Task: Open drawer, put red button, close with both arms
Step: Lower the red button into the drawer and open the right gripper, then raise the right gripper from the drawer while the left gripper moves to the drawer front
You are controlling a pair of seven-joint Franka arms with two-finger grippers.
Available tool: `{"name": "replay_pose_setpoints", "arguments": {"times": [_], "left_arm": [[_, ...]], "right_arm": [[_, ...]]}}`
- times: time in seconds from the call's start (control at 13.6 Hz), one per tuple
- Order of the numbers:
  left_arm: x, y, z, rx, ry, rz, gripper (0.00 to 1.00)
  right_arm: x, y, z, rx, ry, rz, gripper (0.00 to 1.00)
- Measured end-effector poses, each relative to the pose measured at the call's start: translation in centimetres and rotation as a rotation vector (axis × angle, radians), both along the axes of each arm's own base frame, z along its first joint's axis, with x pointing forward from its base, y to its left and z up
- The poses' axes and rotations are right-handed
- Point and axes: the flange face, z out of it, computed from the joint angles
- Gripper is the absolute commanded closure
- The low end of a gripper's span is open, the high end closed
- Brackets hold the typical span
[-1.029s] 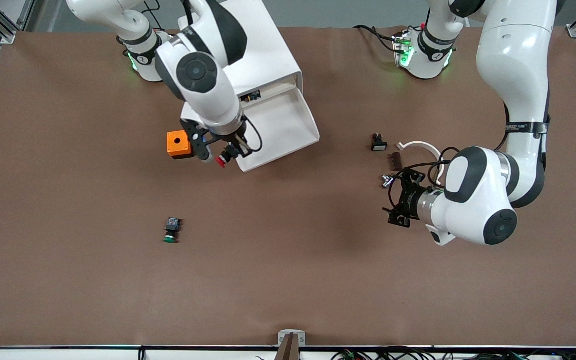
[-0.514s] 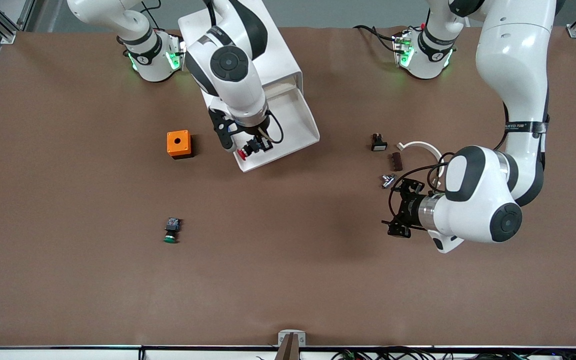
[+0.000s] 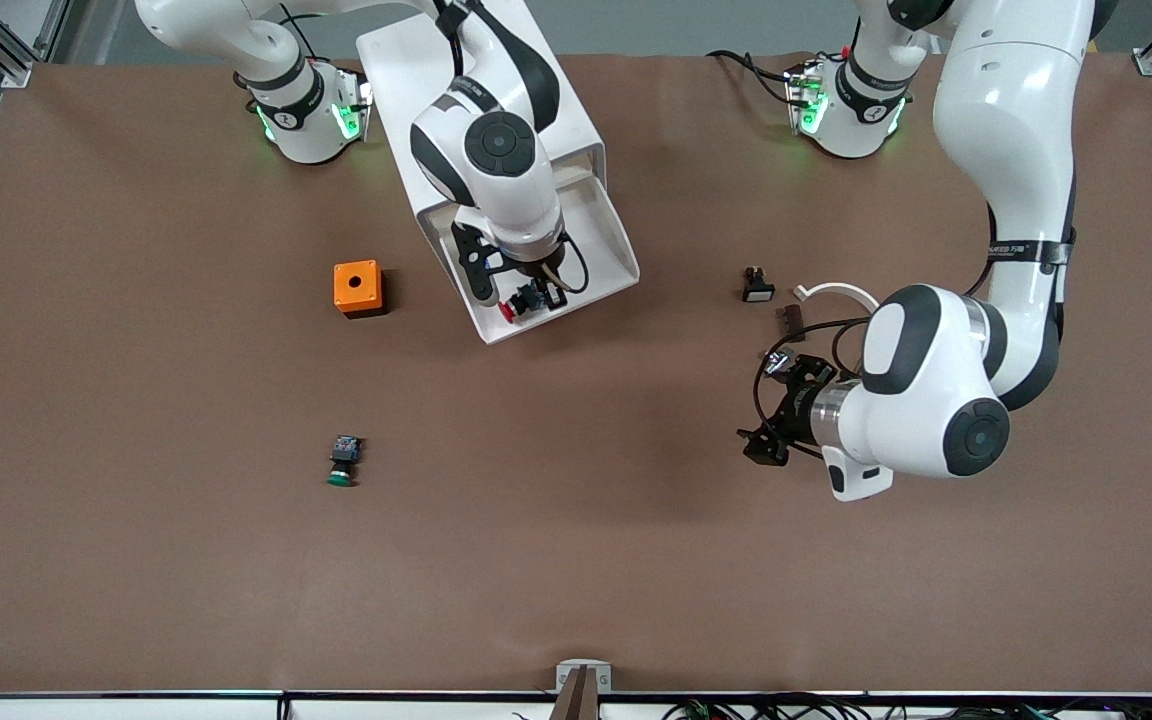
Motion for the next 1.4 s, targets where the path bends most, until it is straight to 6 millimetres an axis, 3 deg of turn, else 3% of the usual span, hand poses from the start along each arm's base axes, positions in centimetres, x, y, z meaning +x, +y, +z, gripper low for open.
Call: {"name": "replay_pose_setpoints", "arguments": {"times": [0.29,0.44,0.66,1.1,1.4], "left_arm": [[-0.1,-1.0,-0.1,-0.010,-0.027,-0.026,0.00],[-0.2,-2.2,-0.2,-0.013,-0.051,-0.032,0.00],[-0.6,-4.1,-0.6,-0.018,-0.079,-0.047,0.00],[-2.5,-9.0,-2.3,-0.019,-0.088,-0.110,0.00],[-3.8,-11.2,-3.7,-0.047,-0.099,-0.240,0.00]], "right_arm": [[-0.1,0.2,-0.2,-0.001,-0.003,-0.030,0.55],[-0.1,0.2,-0.3,-0.002,-0.002,-0.040,0.29],[0.0,0.2,-0.2,-0.001,-0.004,-0.045,0.02],[1.5,-0.5,0.8,0.005,-0.036,-0.024,0.00],[4.1,-2.9,2.0,0.002,-0.056,0.120,0.00]]}}
